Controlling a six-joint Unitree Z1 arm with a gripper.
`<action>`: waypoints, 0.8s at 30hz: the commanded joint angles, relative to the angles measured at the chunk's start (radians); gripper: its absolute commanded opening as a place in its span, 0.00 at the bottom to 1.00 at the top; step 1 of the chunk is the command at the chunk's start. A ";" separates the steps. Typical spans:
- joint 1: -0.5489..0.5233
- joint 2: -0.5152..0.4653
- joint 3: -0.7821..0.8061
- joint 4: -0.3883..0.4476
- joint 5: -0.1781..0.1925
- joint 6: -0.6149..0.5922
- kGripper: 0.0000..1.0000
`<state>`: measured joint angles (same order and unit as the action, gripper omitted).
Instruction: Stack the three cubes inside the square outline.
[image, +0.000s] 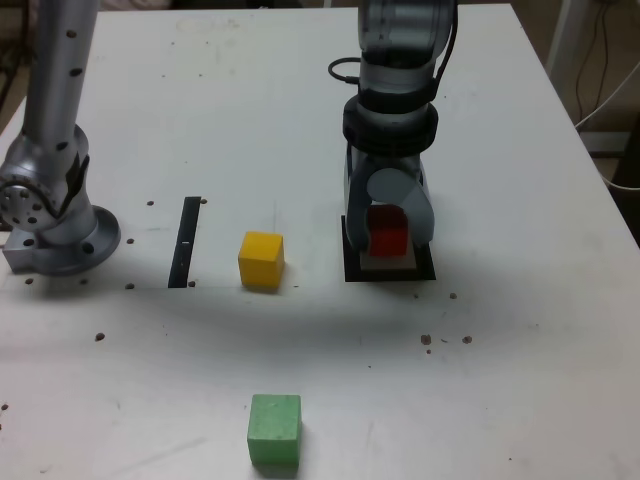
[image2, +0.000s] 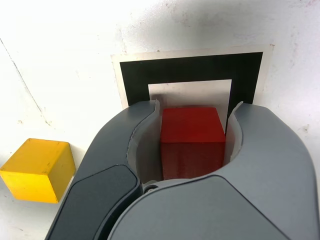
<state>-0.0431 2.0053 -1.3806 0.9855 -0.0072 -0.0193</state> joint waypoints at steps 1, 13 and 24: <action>0.000 0.001 0.007 -0.001 0.000 -0.002 0.57; 0.000 -0.006 0.009 -0.003 0.013 -0.002 0.83; 0.000 -0.061 0.020 0.009 0.036 -0.003 0.99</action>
<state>-0.0432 1.9607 -1.3627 0.9900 0.0233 -0.0197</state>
